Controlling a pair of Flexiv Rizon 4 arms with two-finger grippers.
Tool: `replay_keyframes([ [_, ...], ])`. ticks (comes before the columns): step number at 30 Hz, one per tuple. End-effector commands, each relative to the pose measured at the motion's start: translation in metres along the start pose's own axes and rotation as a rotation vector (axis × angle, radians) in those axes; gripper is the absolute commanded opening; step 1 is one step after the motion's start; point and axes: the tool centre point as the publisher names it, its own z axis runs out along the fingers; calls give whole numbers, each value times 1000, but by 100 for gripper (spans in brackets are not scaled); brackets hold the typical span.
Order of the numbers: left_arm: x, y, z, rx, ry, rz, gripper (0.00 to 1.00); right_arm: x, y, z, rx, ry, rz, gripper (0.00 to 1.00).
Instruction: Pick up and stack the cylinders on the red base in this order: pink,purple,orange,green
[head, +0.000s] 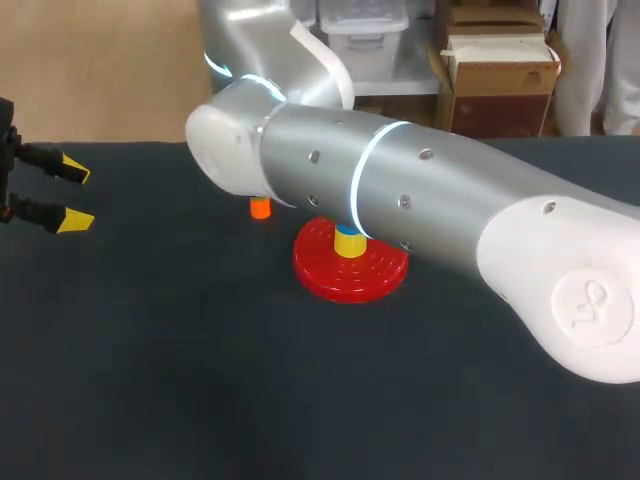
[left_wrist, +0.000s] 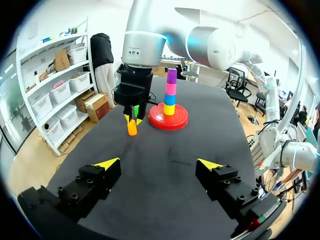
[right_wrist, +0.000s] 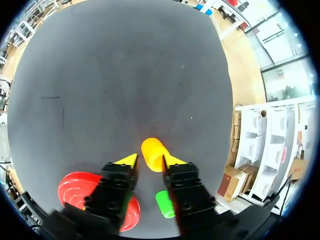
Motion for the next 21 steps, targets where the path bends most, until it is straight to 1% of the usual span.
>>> replay_keyframes([
  [1,1,1,0,0,-3,3,100,-4,-8,5,-381,8,4,0],
  [4,1,1,0,0,-3,3,100,-1,-8,2,-371,5,9,0],
  [9,1,1,0,0,-3,3,100,1,-6,-12,-342,1,9,0],
  [11,1,1,0,0,-3,3,100,2,-5,-13,-337,18,-9,0],
  [14,1,1,0,0,-3,3,100,2,-5,-13,-339,21,-8,0],
  [15,1,1,0,0,-3,3,100,2,-5,-13,-340,21,-7,17],
  [16,1,1,0,0,-3,3,100,2,-5,-14,-340,21,-6,38],
  [17,1,1,0,0,-3,3,100,2,-6,-14,-339,20,-7,64],
  [18,1,1,0,0,-3,3,100,1,-7,-15,-338,19,-8,100],
  [21,1,1,0,0,-3,3,100,-1,-9,-16,-340,12,-21,100],
])
